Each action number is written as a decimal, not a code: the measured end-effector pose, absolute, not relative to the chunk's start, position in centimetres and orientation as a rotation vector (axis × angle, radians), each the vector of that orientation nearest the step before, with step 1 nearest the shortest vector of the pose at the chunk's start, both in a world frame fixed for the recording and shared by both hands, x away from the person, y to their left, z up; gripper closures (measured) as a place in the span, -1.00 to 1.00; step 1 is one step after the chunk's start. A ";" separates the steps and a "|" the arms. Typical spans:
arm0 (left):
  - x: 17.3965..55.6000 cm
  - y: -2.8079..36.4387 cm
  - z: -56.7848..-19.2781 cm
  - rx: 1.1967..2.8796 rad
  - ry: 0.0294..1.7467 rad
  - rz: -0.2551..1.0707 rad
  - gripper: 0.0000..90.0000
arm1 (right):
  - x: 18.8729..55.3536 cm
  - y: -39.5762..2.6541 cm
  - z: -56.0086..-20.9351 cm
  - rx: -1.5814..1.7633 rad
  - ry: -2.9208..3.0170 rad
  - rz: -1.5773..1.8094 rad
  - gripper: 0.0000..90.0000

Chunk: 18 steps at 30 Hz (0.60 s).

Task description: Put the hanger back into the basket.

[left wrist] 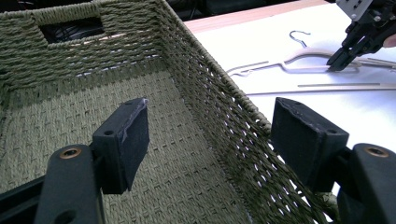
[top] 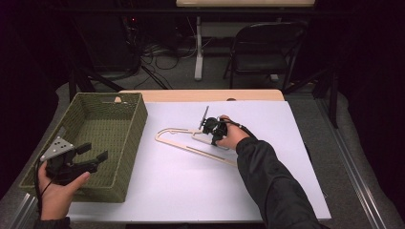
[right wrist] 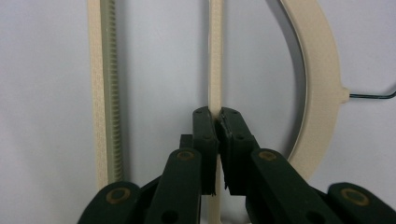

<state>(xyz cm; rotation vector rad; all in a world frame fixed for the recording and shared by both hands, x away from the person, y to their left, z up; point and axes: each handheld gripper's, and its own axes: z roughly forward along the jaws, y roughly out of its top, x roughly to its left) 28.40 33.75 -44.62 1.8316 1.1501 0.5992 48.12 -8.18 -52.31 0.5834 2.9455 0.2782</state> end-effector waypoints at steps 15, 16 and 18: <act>28.0 32.6 -44.1 1.853 1.110 0.600 -0.37 | 44.2 -8.7 -50.4 0.391 2.813 0.358 0.91; 28.0 32.3 -44.0 1.854 1.105 0.597 -0.37 | 44.0 -8.7 -50.3 0.380 2.809 0.363 0.91; 28.0 32.0 -44.0 1.863 1.088 0.590 -0.33 | 43.3 -9.0 -50.0 0.363 2.790 0.377 0.91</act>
